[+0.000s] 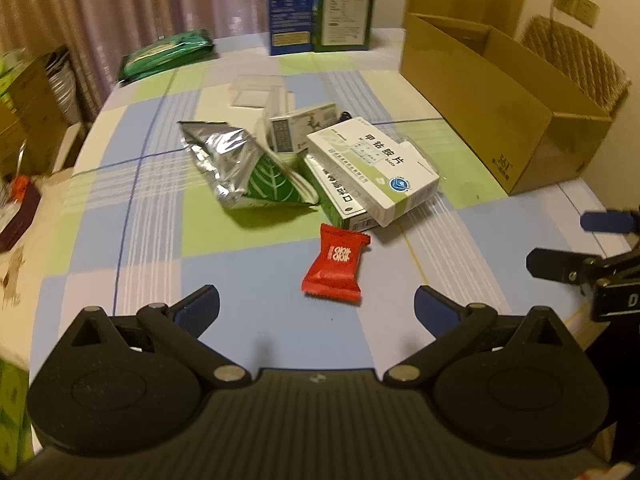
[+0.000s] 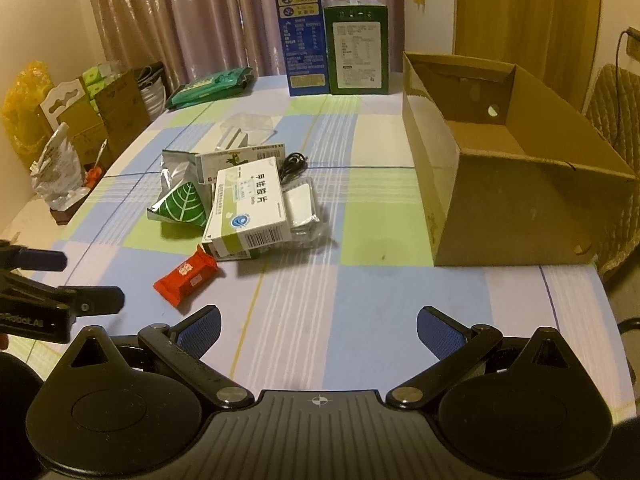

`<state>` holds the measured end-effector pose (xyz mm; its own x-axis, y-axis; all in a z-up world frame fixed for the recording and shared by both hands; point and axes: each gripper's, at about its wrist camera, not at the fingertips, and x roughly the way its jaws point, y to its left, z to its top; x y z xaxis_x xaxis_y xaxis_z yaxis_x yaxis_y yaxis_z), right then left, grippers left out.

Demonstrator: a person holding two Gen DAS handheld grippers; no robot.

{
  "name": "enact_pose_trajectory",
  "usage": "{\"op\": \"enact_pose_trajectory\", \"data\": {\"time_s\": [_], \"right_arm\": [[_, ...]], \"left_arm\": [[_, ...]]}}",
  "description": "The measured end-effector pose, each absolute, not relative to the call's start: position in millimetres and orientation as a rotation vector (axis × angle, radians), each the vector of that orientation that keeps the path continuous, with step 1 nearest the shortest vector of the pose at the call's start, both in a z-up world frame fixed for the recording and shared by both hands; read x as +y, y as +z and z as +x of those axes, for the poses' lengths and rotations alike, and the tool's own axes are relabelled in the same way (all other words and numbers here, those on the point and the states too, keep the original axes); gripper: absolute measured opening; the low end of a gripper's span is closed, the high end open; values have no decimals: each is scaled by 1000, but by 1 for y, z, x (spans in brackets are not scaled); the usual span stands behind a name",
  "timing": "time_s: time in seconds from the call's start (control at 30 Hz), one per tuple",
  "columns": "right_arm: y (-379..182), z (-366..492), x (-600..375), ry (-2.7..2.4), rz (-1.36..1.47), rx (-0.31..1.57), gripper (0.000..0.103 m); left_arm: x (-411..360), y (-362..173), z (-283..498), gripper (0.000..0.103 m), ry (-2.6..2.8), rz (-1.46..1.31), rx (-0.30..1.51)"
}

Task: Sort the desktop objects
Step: 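Move both tools toward the red candy and white medicine box, then grasp the red candy with the left tool while the right tool grasps the white medicine box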

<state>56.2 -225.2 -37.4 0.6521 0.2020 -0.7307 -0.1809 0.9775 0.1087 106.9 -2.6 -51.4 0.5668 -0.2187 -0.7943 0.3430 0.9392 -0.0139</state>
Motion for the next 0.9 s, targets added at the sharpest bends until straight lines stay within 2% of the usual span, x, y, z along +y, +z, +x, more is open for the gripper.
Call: {"op": "enact_pose_trajectory", "data": {"time_s": [0.53,0.67,0.73,0.9], "right_arm": [[-49,89,-213,294,-32,793,101],[-54,97,-214,294,-35,800,101],[-57,101,-214,294,-33,806,101],[-60,108,-208,314,-45,799,101]], "left_arm": [[-24,-100,167,87,-520,278,972],[-29,-112,174,72,-542,294,996],[-31,-115,176,68,-545,302,999],[-31,-119,179,46,-546,299,1001]]}}
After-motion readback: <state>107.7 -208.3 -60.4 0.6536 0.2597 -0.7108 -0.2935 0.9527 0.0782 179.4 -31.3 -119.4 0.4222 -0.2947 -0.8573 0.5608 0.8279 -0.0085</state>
